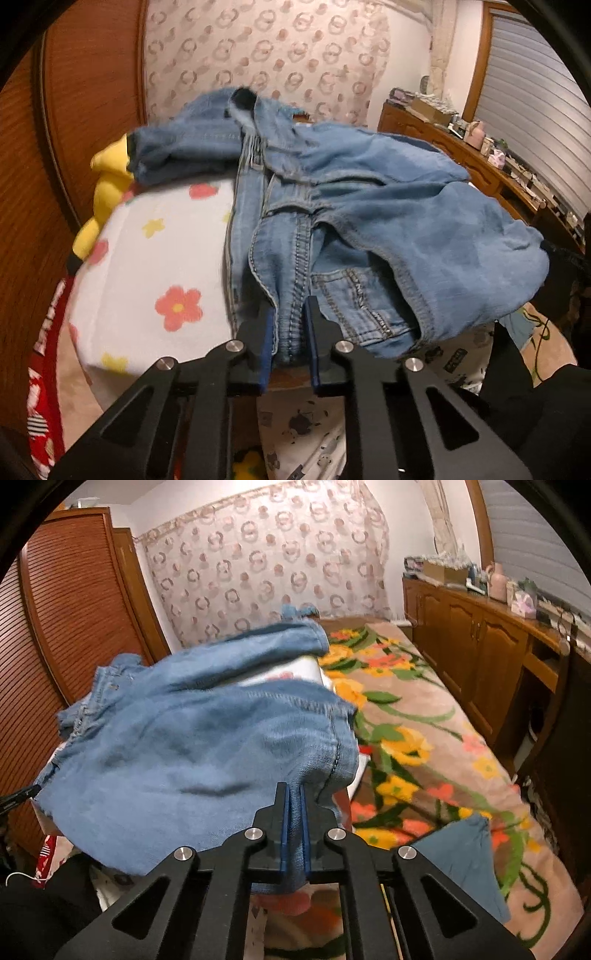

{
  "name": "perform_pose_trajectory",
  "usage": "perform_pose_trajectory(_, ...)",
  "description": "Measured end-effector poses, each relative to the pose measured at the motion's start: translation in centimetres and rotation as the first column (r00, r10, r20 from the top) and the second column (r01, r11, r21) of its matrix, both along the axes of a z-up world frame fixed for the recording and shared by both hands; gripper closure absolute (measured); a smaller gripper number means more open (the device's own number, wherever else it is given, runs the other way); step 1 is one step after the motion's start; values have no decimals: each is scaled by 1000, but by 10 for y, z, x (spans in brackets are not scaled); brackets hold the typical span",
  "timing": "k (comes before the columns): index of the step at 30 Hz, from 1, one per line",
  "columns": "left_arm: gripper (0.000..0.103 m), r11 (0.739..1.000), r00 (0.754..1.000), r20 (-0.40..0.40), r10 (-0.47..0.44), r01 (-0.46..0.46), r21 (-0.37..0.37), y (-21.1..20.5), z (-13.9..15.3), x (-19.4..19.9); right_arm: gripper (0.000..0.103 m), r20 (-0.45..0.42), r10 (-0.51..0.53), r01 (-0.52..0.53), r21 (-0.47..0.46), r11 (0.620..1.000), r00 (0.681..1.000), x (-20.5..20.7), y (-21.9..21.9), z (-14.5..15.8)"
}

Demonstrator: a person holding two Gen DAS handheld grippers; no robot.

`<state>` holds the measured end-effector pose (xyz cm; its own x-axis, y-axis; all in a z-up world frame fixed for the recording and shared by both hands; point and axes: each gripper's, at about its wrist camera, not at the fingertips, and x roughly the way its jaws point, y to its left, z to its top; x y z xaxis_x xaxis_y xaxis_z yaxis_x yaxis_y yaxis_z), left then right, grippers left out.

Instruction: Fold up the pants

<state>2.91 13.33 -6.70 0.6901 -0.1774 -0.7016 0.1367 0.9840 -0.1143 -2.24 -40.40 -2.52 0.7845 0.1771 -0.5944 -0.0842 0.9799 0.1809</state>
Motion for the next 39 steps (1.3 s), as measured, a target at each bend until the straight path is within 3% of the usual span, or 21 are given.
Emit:
perform_pose_trajectory(11,88,999,985,173,-24,16,45,-9,68,28,100,140,54,-40,-96,995,989,15,18,42)
perform_pose_trajectory(20,88,998,971,239,-25,12,54,-16,95,79,100,213,88,-57,-150,987,973,52,43,57)
perform_pose_trajectory(26,90,998,969,248,-18,1,67,-12,103,109,100,220,83,-43,-179,983,972,87,52,54)
perform_pose_trajectory(28,100,997,968,249,-14,-5,79,-11,104,120,100,216,77,-36,-191,981,973,99,50,53)
perform_pose_trajectory(30,100,996,969,248,0,-23,90,-8,105,133,100,207,78,-35,-203,979,975,113,49,49)
perform_pose_trajectory(39,100,995,988,151,20,-34,91,1,73,175,101,84,133,-107,-263,959,987,195,78,21)
